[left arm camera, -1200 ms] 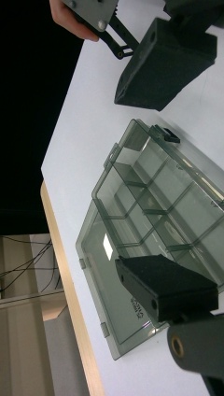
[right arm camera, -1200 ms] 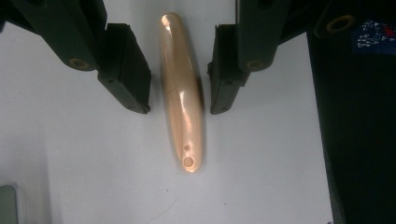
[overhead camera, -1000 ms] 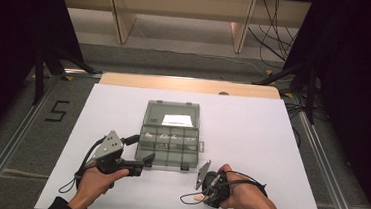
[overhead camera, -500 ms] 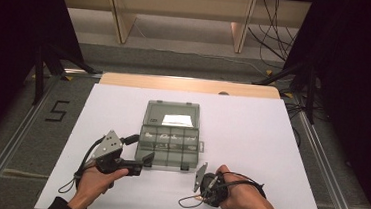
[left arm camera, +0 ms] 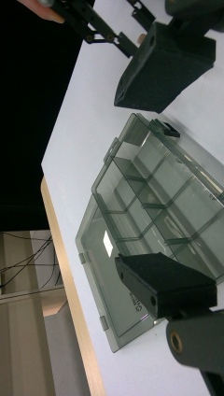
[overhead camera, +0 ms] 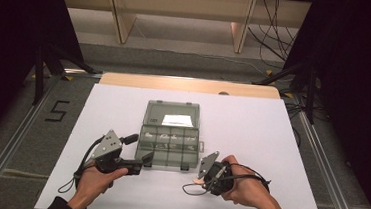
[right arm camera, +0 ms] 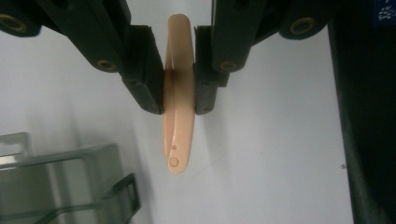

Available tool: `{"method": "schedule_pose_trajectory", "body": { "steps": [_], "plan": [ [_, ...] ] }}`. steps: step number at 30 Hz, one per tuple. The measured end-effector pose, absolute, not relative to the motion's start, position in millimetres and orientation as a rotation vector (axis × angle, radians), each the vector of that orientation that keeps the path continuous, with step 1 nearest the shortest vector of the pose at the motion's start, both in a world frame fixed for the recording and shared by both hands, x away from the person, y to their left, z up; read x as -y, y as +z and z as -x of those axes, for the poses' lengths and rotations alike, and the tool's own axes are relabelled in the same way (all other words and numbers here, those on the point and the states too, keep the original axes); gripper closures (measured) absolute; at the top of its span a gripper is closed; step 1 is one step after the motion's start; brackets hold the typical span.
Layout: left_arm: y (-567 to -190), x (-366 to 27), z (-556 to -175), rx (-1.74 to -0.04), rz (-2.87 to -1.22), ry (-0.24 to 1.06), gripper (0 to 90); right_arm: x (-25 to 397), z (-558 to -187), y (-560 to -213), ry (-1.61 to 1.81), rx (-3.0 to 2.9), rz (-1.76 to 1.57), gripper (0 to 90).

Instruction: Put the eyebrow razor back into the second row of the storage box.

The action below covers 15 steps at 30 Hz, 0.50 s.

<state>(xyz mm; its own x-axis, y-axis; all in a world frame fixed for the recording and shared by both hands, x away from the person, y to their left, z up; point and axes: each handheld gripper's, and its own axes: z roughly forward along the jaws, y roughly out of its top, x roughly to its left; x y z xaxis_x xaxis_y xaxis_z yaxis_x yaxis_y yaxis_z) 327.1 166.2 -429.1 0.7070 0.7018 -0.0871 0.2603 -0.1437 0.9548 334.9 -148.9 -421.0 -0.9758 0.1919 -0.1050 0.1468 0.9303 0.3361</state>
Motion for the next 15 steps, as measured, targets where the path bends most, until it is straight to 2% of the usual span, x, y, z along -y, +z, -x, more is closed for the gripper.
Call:
{"method": "schedule_pose_trajectory", "body": {
  "steps": [15],
  "plan": [
    [-429.4, -166.6, -327.1, -0.788, -1.709, 0.467, 18.8, 141.9, -356.0, -394.7, 0.659, -2.805, -0.293, 74.2]
  ]
}}
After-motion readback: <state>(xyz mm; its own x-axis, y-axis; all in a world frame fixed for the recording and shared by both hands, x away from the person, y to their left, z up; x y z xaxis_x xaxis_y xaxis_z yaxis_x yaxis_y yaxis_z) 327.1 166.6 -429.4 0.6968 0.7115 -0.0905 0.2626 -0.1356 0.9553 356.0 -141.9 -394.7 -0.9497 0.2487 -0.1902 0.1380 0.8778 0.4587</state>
